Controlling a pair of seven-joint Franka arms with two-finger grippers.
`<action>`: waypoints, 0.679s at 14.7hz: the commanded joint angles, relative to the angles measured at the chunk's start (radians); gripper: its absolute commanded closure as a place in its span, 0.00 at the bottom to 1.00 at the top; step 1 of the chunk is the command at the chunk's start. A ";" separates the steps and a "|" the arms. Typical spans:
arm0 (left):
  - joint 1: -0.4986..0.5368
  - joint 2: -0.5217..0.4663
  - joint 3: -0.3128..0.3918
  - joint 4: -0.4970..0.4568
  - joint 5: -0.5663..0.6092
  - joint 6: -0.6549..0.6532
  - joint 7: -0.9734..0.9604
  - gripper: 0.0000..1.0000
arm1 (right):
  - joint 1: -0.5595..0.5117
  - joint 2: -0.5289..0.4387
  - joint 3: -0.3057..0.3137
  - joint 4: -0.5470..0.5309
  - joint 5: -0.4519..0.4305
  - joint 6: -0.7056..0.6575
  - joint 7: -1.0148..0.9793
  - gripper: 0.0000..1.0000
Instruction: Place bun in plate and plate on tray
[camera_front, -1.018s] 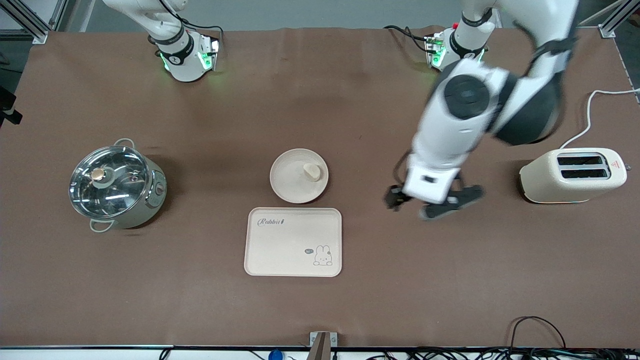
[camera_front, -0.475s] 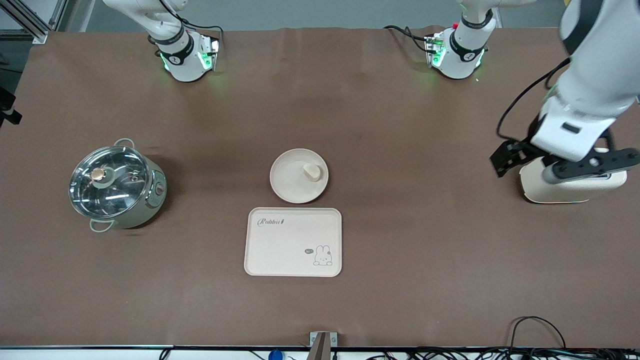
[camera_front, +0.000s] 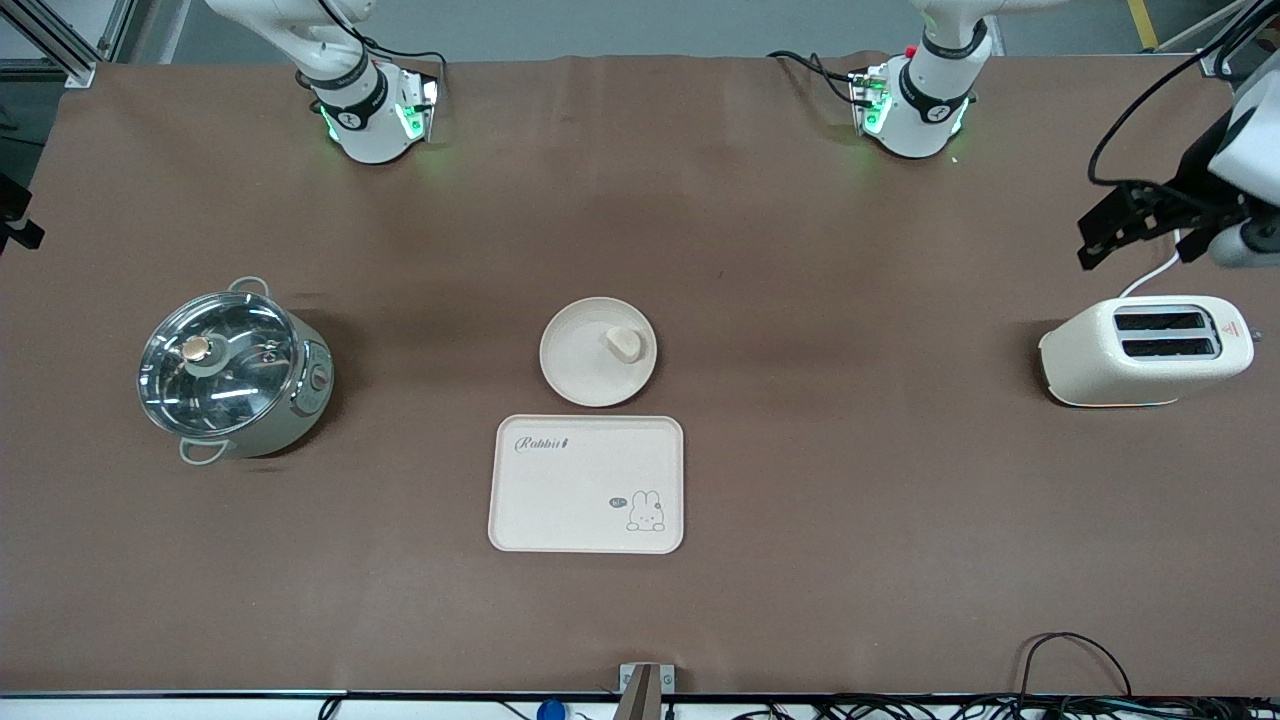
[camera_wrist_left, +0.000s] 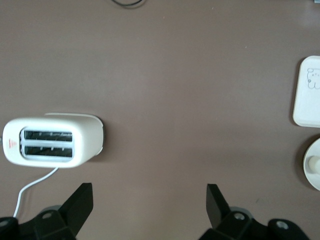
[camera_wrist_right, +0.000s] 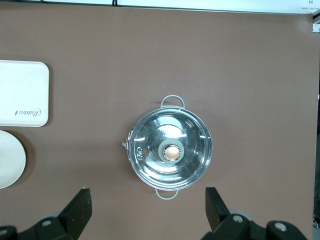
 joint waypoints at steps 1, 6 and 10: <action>-0.020 -0.057 0.015 -0.063 -0.015 -0.013 0.006 0.00 | 0.002 -0.004 -0.003 -0.001 0.013 0.004 -0.002 0.00; -0.012 -0.052 0.015 -0.049 -0.018 -0.024 0.014 0.00 | 0.002 -0.002 -0.003 -0.001 0.014 0.004 -0.002 0.00; -0.015 -0.051 0.014 -0.049 -0.014 -0.026 0.052 0.00 | -0.003 -0.004 -0.003 -0.010 0.014 -0.002 -0.004 0.00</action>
